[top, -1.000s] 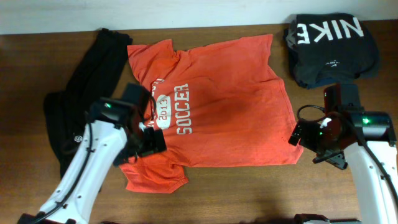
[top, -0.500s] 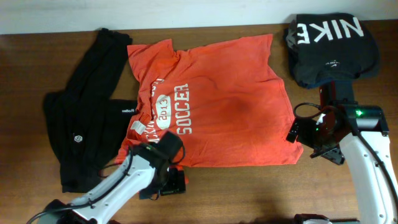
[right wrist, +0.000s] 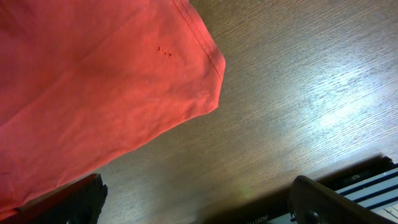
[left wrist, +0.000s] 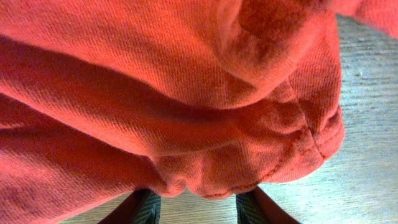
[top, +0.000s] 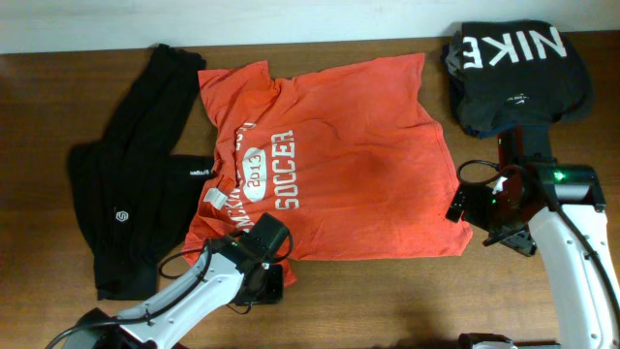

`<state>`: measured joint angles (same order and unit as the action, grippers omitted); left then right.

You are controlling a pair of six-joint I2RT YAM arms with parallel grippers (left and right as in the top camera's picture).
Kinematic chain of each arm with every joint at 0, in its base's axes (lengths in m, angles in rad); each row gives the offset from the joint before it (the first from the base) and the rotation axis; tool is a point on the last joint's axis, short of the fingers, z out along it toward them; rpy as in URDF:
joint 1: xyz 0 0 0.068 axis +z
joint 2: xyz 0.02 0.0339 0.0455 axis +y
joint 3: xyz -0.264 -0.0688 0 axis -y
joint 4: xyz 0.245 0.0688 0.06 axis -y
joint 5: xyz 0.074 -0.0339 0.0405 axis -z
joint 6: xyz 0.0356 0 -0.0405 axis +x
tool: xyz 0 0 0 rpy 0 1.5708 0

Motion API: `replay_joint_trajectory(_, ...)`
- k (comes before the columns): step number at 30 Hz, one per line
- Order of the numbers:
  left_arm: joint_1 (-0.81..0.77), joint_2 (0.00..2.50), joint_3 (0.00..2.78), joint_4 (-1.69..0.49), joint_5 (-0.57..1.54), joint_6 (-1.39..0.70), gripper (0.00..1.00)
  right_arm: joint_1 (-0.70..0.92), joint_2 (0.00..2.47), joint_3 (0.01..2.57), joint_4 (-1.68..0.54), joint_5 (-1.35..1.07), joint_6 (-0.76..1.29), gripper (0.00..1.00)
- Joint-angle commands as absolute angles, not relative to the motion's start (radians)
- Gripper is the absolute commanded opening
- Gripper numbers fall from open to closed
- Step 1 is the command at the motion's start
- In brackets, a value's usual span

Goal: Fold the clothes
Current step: 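Move both grippers to the orange shirt's bottom hem corners, then grasp the bottom hem corners with left and right grippers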

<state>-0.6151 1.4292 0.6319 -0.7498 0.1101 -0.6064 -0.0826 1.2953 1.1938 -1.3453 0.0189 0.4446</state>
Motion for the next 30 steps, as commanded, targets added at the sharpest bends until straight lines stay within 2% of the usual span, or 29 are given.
replay_joint_trajectory(1, -0.619, 1.449, 0.620, -0.739, 0.074, -0.630, 0.14, -0.087, 1.298, 1.194, -1.344, 0.031, 0.445, 0.99)
replay_joint_trajectory(3, -0.619, 1.449, 0.625, -0.743, 0.071, -0.636, 0.01, -0.087, 1.298, 1.194, -1.344, 0.031, 0.445, 0.99)
replay_joint_trajectory(6, -0.616, 1.449, 0.671, -0.795, 0.070, -0.636, 0.01, -0.087, 1.298, 1.194, -1.346, 0.031, 0.445, 0.99)
replay_joint_trajectory(10, -0.580, 1.449, 0.871, -1.023, 0.055, -0.593, 0.01, -0.087, 1.298, 1.194, -1.361, 0.011, 0.445, 0.99)
replay_joint_trajectory(17, -0.533, 1.449, 1.130, -1.245, -0.001, -0.512, 0.01, -0.086, 1.299, 1.147, -1.360, 0.012, 0.447, 0.99)
replay_joint_trajectory(24, -0.521, 1.449, 1.144, -1.244, -0.053, -0.476, 0.01, -0.086, 1.299, 1.018, -1.275, 0.010, 0.483, 1.00)
replay_joint_trajectory(30, -0.521, 1.449, 1.144, -1.214, -0.053, -0.476, 0.01, -0.086, 1.299, 0.897, -1.114, -0.056, 0.541, 0.90)
